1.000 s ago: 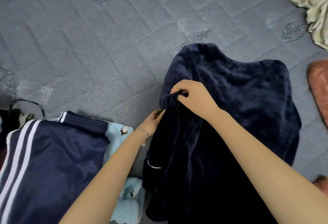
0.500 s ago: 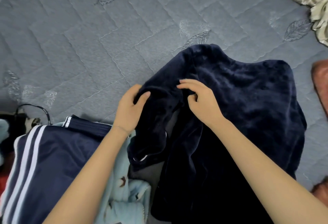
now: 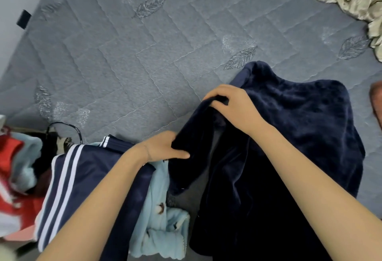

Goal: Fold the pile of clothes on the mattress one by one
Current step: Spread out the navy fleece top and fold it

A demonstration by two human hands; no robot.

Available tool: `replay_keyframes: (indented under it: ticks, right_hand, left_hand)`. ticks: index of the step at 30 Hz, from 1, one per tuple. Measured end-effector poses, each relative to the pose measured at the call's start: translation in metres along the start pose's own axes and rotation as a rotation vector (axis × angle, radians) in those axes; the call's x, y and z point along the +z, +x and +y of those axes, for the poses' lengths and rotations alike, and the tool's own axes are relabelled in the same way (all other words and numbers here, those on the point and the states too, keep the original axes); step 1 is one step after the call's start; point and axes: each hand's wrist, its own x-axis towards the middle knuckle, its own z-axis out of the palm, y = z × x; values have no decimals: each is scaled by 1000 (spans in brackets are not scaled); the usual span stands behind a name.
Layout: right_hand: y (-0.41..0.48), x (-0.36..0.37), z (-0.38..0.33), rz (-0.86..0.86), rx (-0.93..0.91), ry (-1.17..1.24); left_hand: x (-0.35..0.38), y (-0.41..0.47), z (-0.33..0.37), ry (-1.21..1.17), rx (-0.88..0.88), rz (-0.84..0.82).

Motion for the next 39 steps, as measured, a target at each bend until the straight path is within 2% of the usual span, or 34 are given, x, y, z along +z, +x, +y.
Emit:
replay_keyframes:
  ticks: [2, 4, 6, 8, 11, 14, 17, 20, 23, 25, 29, 32, 34, 35, 36, 39]
  right_hand:
    - [3, -5, -1, 99, 29, 57]
    - [9, -12, -1, 216, 64, 105]
    - [15, -19, 3, 296, 118, 106]
    - [19, -21, 9, 346, 166, 34]
    - [18, -14, 17, 321, 175, -136]
    - [10, 4, 9, 294, 121, -117]
    - [-4, 29, -8, 260, 103, 82]
    - [-26, 44, -21, 116, 225, 432]
    - [-61, 44, -17, 1, 229, 598]
    - [-84, 36, -7, -21, 225, 595]
    - [-110, 8, 21, -63, 292, 514]
    - [-116, -8, 48, 153, 388, 411]
    - [-116, -25, 67, 360, 442, 392]
    - [-115, -35, 77, 432, 453, 413]
    - [-115, -47, 87, 474, 455, 445]
    - [-119, -84, 117, 500, 474, 566]
  left_hand:
    - [5, 3, -14, 194, -79, -49]
    - [7, 4, -27, 217, -92, 7]
    - [0, -2, -34, 81, -28, 142]
    - [-17, -12, -37, -21, 74, 344]
    - [-44, -33, -34, -340, 145, 592]
    - [-61, -48, -28, -584, 138, 656]
    - [-53, -46, -11, -641, 130, 613]
    - [-31, -32, 16, -723, 123, 534]
    - [-3, -10, 48, -716, 87, 441]
    - [14, 7, 69, -704, 78, 370]
    - [48, 36, 106, -858, 61, 179]
    - [72, 57, 124, -897, 102, 114]
    - [79, 71, 134, -872, 122, 167]
    - [80, 79, 136, -799, 136, 247]
    - [78, 87, 137, -664, 161, 365]
    - [66, 113, 131, -66, 248, 751]
